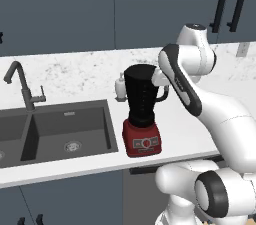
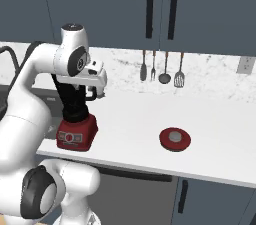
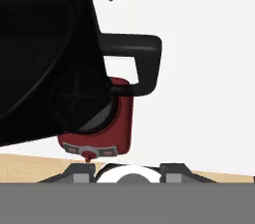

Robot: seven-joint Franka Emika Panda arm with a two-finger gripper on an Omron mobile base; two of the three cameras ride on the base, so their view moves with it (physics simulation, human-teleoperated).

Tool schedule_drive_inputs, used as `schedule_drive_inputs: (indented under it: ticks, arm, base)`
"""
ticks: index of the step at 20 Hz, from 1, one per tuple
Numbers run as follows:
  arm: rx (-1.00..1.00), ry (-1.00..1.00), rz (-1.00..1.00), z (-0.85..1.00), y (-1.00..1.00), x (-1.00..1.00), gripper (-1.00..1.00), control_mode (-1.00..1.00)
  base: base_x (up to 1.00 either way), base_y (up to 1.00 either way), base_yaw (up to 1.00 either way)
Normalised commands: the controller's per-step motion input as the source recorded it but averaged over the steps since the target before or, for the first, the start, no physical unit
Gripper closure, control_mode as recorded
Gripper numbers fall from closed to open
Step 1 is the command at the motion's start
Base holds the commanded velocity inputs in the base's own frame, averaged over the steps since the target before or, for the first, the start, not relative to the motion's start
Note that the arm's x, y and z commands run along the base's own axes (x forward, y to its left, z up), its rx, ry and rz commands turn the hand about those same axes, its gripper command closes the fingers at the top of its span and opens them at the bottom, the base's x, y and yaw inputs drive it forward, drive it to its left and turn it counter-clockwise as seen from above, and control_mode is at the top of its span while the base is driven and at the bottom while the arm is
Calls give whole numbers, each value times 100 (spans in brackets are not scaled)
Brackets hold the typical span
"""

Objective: Close the lid blender by securely placing the lid on top.

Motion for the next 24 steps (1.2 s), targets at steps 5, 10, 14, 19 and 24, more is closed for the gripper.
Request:
schedule_drive_inputs:
  ticks: [5, 10, 14, 19, 24]
  arm:
    - [0, 0, -2, -1, -11, -6, -100, -100]
    - [2, 14, -23, -17, -44, -15, -100, -100]
    - [2, 12, -38, -17, -75, -3, -100, -100]
    - [-2, 11, -16, -45, -47, 0, -100, -100]
    - [0, 10, -25, -34, -100, 0, -100, -100]
  base:
    - [0, 0, 0]
    - [0, 0, 0]
    - [0, 0, 0]
    - [0, 0, 0]
    - [0, 0, 0]
